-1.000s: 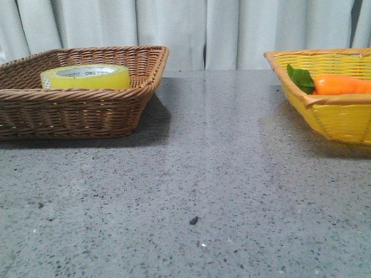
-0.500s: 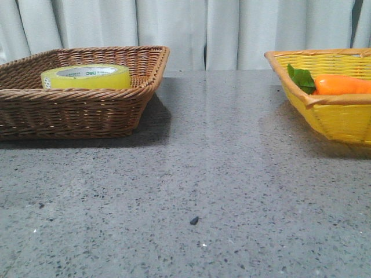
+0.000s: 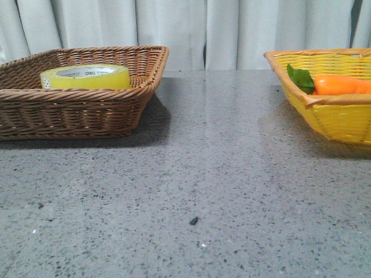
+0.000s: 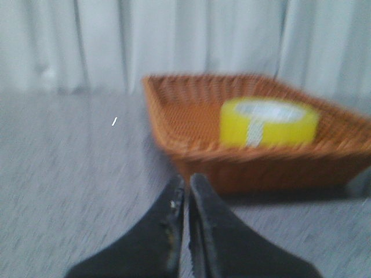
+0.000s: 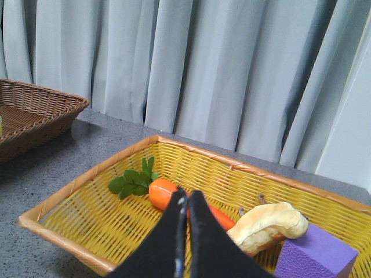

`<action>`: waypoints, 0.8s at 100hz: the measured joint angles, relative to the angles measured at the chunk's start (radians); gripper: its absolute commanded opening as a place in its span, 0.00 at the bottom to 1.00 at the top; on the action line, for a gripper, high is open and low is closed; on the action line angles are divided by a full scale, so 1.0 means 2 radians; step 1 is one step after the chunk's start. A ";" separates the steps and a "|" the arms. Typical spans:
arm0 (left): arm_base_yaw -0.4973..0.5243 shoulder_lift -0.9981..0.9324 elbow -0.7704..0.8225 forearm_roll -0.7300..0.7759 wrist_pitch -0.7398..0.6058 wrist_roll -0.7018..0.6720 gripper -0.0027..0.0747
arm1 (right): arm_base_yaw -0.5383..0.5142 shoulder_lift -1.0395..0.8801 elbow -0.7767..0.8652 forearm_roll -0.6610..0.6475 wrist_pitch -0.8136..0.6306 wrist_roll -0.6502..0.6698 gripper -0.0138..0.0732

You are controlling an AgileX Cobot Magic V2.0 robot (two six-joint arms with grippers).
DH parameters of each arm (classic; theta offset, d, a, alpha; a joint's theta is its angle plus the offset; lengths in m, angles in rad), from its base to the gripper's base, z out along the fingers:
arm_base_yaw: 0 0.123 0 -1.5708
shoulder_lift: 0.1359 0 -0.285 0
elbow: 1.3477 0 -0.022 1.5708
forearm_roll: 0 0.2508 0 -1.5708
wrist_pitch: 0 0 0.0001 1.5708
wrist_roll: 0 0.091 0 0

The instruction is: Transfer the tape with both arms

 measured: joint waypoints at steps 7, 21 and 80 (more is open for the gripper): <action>0.012 0.000 0.000 0.007 0.047 -0.005 0.01 | 0.000 0.000 0.000 -0.001 0.000 0.000 0.09; 0.018 0.000 0.000 0.008 0.108 -0.008 0.01 | 0.000 -0.001 0.000 -0.001 0.000 0.000 0.09; 0.019 0.000 0.000 0.008 0.109 -0.009 0.01 | 0.000 -0.001 0.000 -0.001 0.000 0.000 0.09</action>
